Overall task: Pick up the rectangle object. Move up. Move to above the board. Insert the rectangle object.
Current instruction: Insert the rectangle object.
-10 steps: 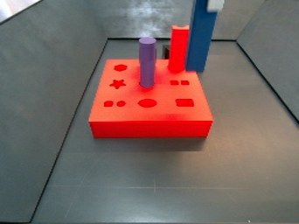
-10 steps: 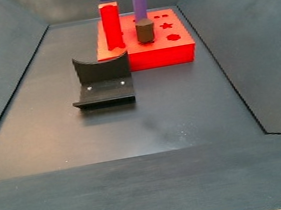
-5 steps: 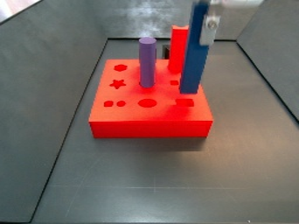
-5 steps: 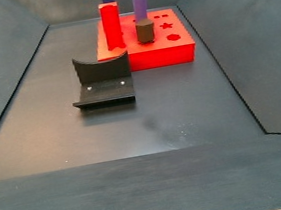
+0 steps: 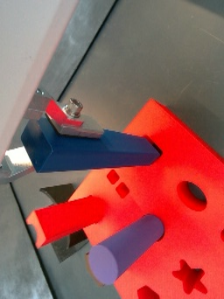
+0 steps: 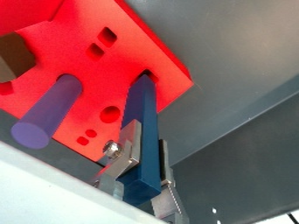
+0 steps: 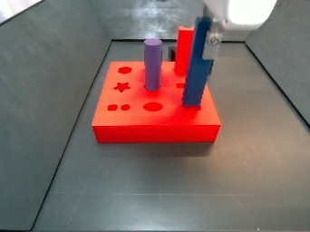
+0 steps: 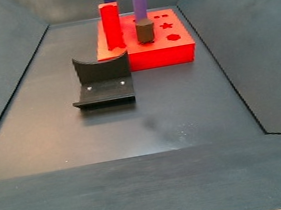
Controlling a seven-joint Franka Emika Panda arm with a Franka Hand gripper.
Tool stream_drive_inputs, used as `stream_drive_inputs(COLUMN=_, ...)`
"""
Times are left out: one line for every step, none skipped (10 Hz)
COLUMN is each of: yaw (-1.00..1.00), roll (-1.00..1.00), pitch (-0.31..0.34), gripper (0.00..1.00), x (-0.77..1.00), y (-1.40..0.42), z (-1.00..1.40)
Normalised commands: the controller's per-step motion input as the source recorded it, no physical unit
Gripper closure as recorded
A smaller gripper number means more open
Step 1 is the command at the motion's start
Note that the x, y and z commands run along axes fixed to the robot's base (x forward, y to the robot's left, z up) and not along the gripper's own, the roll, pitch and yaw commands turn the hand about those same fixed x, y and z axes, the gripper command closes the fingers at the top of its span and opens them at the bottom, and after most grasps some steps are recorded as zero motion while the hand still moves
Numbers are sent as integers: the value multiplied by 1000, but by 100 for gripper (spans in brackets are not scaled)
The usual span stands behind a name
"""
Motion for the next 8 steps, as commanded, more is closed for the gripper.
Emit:
stream_drive_inputs(yaw=0, roll=66, pitch=10, gripper=100, x=0, y=0, z=-294)
stream_drive_inputs(yaw=0, roll=76, pitch=17, gripper=100, x=3, y=0, z=-277)
stream_drive_inputs(yaw=0, roll=87, pitch=27, gripper=100, x=31, y=0, z=-266)
stream_drive_inputs(yaw=3, roll=114, pitch=39, gripper=100, x=63, y=0, z=-311)
stream_drive_inputs(yaw=49, roll=133, pitch=70, gripper=100, x=223, y=-3, z=-389)
stream_drive_inputs(yaw=54, roll=157, pitch=91, gripper=100, x=257, y=-17, z=-431)
stream_drive_inputs(yaw=23, roll=154, pitch=114, gripper=100, x=283, y=-14, z=-426)
stream_drive_inputs(yaw=0, roll=117, pitch=107, gripper=100, x=277, y=-20, z=-411)
